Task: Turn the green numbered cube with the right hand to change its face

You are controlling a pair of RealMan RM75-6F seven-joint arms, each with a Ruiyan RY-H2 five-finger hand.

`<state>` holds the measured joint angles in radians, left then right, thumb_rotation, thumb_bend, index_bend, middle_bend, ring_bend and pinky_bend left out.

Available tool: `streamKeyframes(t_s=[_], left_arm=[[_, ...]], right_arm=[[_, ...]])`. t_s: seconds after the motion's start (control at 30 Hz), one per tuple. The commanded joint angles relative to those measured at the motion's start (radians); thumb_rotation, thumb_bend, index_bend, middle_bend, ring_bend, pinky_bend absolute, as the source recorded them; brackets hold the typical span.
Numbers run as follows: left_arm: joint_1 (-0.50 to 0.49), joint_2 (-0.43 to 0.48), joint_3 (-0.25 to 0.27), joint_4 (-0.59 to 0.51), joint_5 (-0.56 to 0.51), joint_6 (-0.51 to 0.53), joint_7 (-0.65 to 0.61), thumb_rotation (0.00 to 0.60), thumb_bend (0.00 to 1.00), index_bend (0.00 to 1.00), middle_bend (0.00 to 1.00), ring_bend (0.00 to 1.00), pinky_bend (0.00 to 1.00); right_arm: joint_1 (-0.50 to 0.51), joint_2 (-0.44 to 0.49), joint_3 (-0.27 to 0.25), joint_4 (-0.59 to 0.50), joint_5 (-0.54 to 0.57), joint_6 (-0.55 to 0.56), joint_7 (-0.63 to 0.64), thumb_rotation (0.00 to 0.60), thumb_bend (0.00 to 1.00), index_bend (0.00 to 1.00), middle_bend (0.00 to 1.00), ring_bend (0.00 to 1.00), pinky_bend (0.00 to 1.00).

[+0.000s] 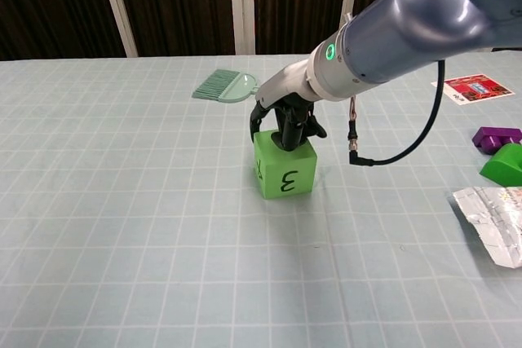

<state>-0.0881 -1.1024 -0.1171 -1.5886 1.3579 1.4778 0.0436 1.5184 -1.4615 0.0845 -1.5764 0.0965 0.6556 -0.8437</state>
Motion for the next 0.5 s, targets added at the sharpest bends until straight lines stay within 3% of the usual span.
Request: streamKeyframes(t_s=[0.03, 0.5], left_arm=[[0.000, 0.000, 0.000, 0.000, -0.001, -0.001, 0.000, 0.600, 0.34, 0.11, 0.00, 0.00, 0.06], [0.002, 0.001, 0.001, -0.003, 0.000, 0.002, 0.000, 0.600, 0.34, 0.11, 0.00, 0.00, 0.06]], right_arm=[[0.016, 0.007, -0.014, -0.025, -0.006, 0.004, 0.001, 0.600, 0.75, 0.23, 0.82, 0.78, 0.64], [0.117, 0.059, -0.085, -0.165, 0.045, 0.056, -0.013, 0.600, 0.75, 0.24, 0.82, 0.78, 0.64]])
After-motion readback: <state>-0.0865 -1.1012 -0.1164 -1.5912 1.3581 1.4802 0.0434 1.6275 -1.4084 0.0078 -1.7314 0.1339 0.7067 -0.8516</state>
